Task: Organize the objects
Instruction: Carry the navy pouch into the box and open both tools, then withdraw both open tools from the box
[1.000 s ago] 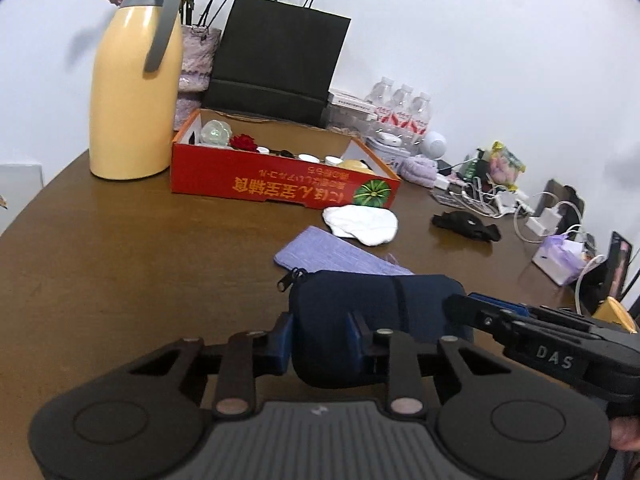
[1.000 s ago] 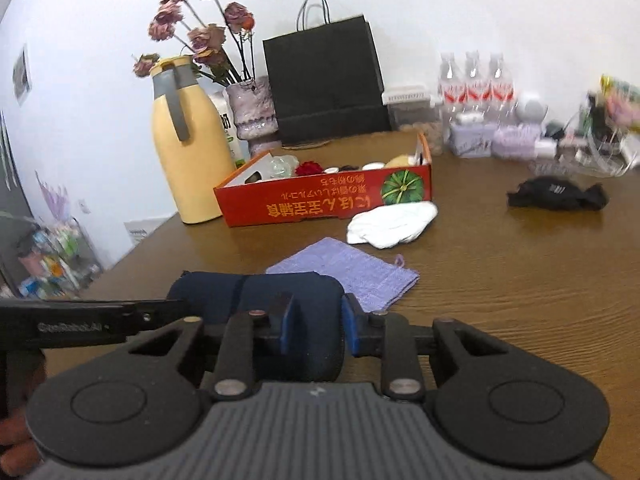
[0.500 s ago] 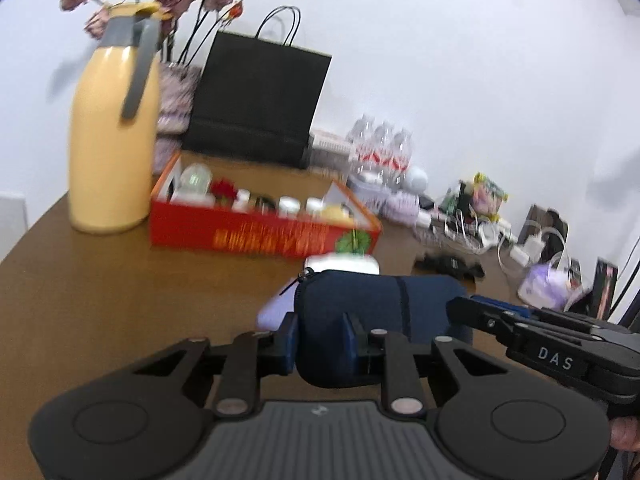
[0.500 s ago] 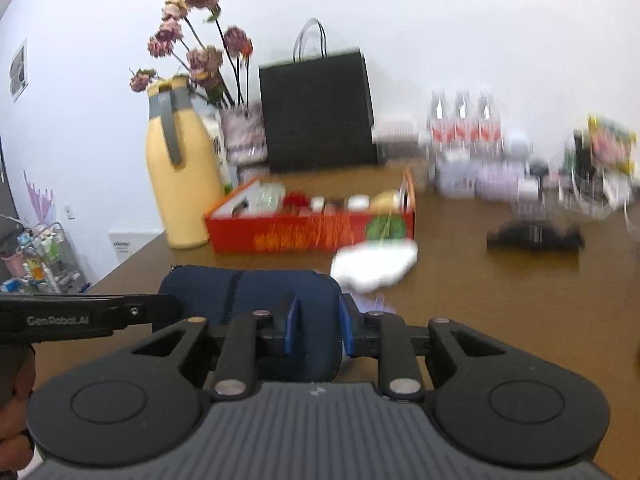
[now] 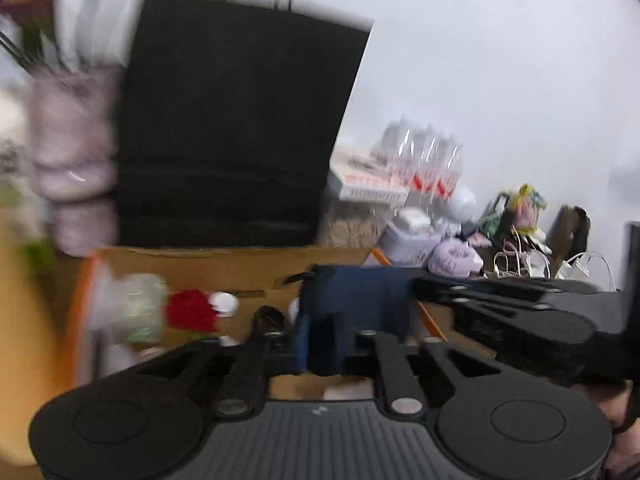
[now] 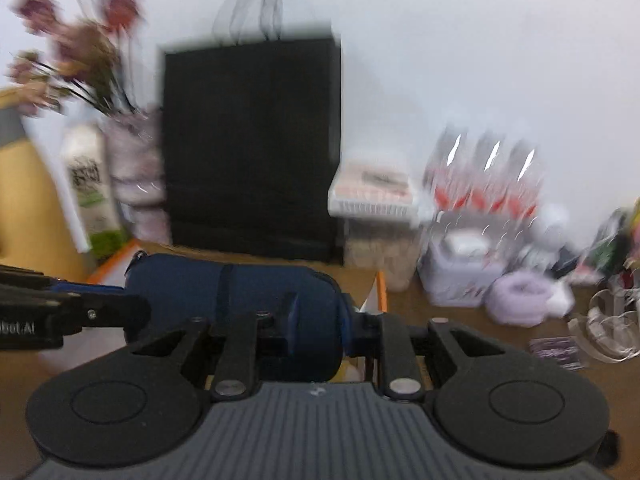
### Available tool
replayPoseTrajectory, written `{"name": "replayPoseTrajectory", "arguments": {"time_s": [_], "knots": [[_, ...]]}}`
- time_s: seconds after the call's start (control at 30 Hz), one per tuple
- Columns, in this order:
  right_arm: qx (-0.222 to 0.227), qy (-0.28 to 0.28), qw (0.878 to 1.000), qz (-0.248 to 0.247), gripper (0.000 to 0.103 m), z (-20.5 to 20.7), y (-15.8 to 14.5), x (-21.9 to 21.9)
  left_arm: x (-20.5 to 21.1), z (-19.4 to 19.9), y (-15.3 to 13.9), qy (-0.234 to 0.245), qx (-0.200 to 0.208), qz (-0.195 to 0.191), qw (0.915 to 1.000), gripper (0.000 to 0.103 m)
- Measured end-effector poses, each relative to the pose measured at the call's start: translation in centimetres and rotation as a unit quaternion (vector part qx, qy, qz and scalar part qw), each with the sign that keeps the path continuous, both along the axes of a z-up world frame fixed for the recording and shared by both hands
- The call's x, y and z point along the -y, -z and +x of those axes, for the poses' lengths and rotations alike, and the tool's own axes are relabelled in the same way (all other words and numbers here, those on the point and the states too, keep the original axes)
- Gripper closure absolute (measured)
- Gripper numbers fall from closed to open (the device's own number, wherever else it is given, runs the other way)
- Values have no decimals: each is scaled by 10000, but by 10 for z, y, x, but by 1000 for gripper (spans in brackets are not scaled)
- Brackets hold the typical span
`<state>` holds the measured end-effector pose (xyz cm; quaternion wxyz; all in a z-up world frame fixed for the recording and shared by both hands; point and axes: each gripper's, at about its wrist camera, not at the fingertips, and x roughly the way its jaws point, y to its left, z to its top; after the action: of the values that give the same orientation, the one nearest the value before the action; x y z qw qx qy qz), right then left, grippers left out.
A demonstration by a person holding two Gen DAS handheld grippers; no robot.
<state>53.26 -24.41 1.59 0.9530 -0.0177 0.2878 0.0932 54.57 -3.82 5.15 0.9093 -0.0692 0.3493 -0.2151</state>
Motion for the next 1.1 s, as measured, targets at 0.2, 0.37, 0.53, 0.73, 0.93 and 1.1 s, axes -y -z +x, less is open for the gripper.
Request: {"name": "replayPoseTrajectory", "arguments": {"time_s": [0.2,0.37,0.53,0.73,0.93,1.1], "knots": [[-729,380,9889,-1242,72,90,66,-24,31,70,53,-205,-449,908,9946,90],[-813,51,9920,-962,47,91,67,-17,11,70,58,-366,-536,878,9940,70],[-739,-91,9947,-715,56,88,65,-5,-15,53,62,-786,-984,535,9906,75],[-208,21,9939,-1086,29,53,48,-1,-22,-9,26,-611,-452,1103,9910,75],[367,-281,9916,-1205,4,-47,-13,4,-27,-140,-26,-459,663,1326,9879,49],[622,-686,9951,-334,0,-181,-20,34,-33,-285,-20,-352,1276,1276,9829,34]]}}
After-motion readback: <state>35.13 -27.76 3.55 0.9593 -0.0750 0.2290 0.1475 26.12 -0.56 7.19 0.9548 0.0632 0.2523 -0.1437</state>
